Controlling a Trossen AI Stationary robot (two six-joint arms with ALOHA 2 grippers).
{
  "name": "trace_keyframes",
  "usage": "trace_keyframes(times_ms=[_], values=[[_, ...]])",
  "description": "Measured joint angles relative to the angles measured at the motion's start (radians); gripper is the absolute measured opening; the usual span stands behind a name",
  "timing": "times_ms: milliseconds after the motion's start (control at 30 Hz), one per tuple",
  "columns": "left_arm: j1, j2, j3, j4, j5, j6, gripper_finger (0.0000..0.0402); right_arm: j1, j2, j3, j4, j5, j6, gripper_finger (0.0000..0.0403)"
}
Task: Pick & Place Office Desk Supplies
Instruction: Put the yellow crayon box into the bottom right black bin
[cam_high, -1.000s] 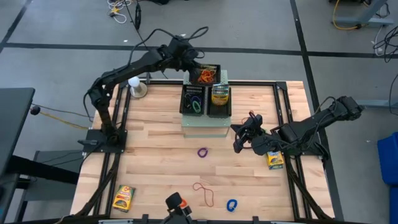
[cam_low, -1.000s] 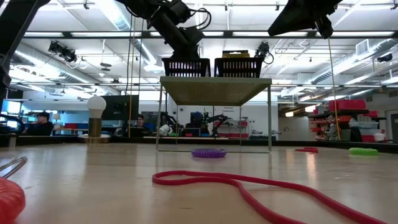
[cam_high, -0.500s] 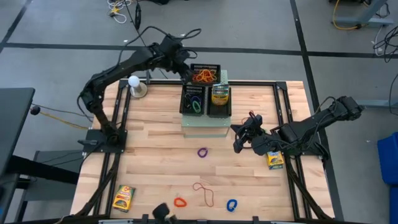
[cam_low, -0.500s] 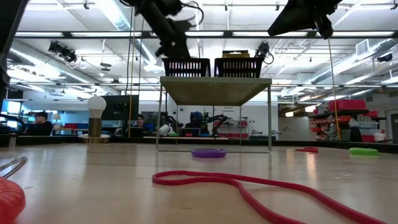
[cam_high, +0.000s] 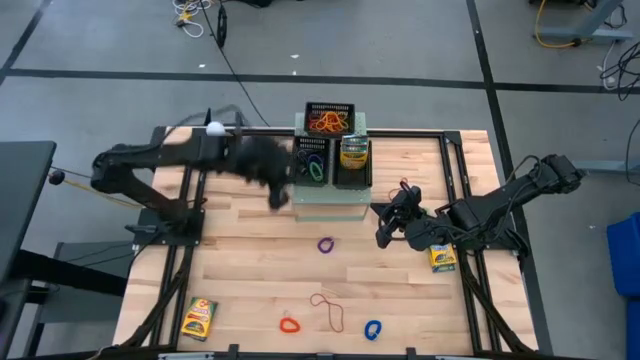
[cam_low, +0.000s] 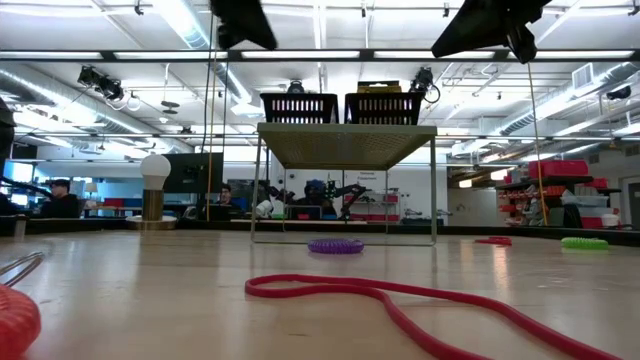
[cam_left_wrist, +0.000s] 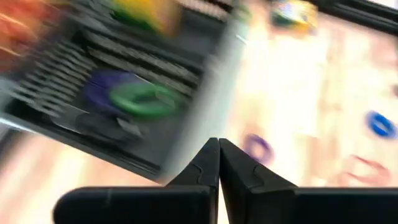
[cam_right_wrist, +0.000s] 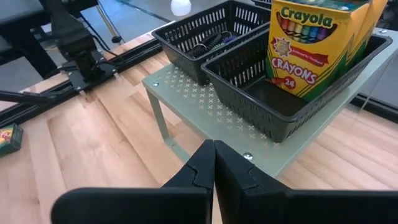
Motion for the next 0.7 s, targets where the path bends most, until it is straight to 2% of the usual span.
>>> trace_keyframes(times_ms=[167,400,567,700], values=[[-0.25,-0.078,-0.18,0.01,-0.043,-0.228,0.0008,0.0,0.0,0.0,0.001,-0.005,-0.035,0.0009],[-0.623,-0.087,-0.282,-0.136,-0.029,-0.579,0.0008,0.0,0.0,0.0,0.001,-0.064,-0.134,0.0009],[-0.808,-0.074,-0.326,-0.167,0.037,-0.84,0.0021,0.0,0.0,0.0,0.002,-0.1,-0.17,0.0009],[-0.91,-0.043,-0.357,-0.168,0.146,-0.938,0.0058,0.0,0.0,0.0,0.002,-0.121,-0.187,0.0009]])
